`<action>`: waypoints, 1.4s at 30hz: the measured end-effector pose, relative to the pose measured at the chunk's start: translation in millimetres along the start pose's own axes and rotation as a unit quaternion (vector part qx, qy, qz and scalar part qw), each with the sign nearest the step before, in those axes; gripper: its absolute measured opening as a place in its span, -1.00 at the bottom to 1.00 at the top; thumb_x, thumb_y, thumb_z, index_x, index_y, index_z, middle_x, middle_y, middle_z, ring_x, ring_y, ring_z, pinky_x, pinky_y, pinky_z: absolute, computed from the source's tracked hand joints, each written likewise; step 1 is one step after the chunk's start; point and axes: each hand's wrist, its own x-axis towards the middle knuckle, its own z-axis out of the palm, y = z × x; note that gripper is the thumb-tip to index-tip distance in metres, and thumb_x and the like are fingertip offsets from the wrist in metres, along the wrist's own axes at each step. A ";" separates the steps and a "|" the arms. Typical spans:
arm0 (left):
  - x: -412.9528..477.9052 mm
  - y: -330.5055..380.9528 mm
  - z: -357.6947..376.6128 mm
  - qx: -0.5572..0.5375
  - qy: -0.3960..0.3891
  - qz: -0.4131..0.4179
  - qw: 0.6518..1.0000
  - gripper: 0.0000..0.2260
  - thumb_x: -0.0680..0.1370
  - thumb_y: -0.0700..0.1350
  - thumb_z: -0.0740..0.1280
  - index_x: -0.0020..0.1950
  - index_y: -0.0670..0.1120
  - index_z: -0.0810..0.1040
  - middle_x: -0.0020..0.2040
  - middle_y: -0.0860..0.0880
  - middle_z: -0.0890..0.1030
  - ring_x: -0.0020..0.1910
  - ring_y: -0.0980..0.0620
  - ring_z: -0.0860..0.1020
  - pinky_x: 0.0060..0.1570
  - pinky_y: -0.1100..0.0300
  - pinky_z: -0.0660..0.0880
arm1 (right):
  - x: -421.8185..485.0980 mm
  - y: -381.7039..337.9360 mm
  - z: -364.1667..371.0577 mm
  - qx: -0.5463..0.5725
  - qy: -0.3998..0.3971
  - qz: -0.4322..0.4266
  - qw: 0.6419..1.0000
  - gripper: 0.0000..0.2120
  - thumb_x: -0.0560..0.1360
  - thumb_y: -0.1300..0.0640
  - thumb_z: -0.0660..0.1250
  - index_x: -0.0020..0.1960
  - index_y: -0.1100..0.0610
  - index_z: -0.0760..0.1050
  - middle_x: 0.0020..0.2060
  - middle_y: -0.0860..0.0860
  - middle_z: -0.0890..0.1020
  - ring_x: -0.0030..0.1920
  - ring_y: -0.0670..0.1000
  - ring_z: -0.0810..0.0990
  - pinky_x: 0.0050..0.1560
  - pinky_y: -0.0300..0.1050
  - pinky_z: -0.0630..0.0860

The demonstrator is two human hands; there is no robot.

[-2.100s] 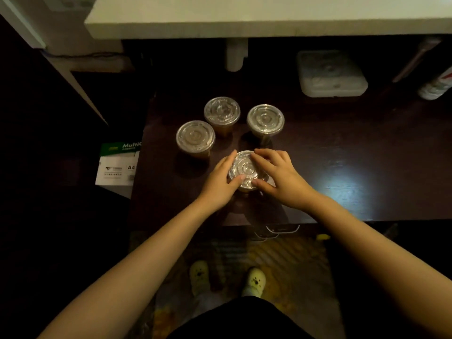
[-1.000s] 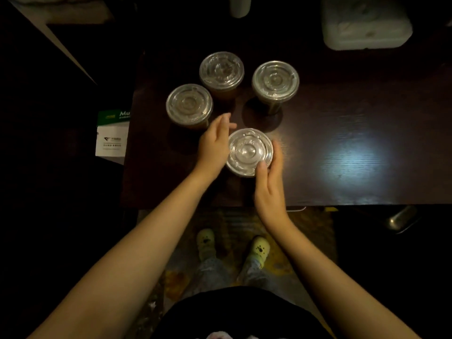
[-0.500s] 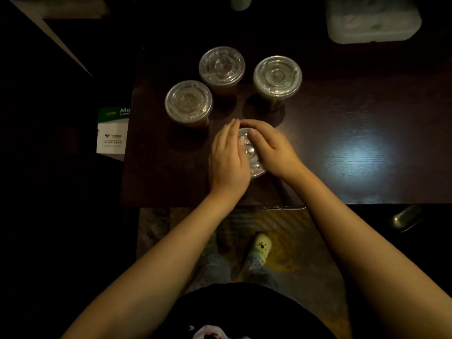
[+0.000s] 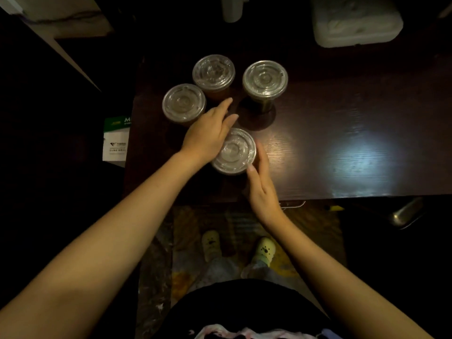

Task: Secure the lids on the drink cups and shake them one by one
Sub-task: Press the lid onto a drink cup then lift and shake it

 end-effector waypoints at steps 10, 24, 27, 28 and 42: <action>-19.7 30.2 32.5 0.164 0.040 0.010 0.986 -0.53 0.59 0.13 0.08 0.42 -0.09 0.32 0.40 -0.04 0.41 0.41 0.01 0.31 0.37 0.06 0.19 | 53.6 5.5 -40.1 -0.094 -0.245 0.006 0.965 -0.22 0.41 0.27 0.43 0.50 0.17 0.09 0.41 0.08 0.35 0.39 -0.05 0.34 0.38 -0.23 0.30; -25.5 39.3 31.5 0.229 0.033 -0.075 0.970 -0.42 0.58 0.22 -0.03 0.53 -0.02 0.03 0.55 -0.09 0.08 0.53 -0.03 0.03 0.46 -0.08 -0.13 | 60.4 14.4 -35.3 -0.125 -0.177 -0.064 0.974 -0.26 0.35 0.17 0.49 0.43 0.14 0.22 0.35 0.05 0.44 0.33 -0.06 0.40 0.35 -0.17 0.36; -29.5 46.1 39.3 0.139 0.050 -0.159 0.976 -0.46 0.62 0.13 -0.05 0.53 -0.08 -0.01 0.56 -0.11 0.04 0.53 -0.06 0.01 0.45 -0.08 -0.04 | 50.5 22.8 -23.1 -0.121 -0.106 -0.103 0.982 -0.32 0.37 0.15 0.47 0.40 0.14 0.25 0.31 0.07 0.45 0.31 -0.03 0.43 0.34 -0.05 0.39; -29.8 45.1 40.0 0.131 0.063 -0.154 0.977 -0.49 0.62 0.09 -0.04 0.53 -0.09 0.04 0.55 -0.09 0.08 0.52 -0.05 0.03 0.45 -0.05 -0.02 | 48.6 25.9 -21.2 -0.128 -0.100 -0.106 0.981 -0.31 0.36 0.13 0.47 0.40 0.14 0.25 0.32 0.08 0.43 0.32 0.00 0.41 0.35 -0.03 0.38; -11.1 30.2 25.7 0.149 0.031 -0.053 0.987 -0.55 0.62 0.07 -0.02 0.50 -0.01 0.15 0.54 -0.01 0.16 0.51 0.03 0.11 0.44 -0.07 0.05 | 66.9 22.5 -19.9 -0.131 -0.087 -0.080 0.984 -0.25 0.24 0.02 0.52 0.33 0.13 0.29 0.25 0.05 0.48 0.27 0.06 0.45 0.28 0.11 0.43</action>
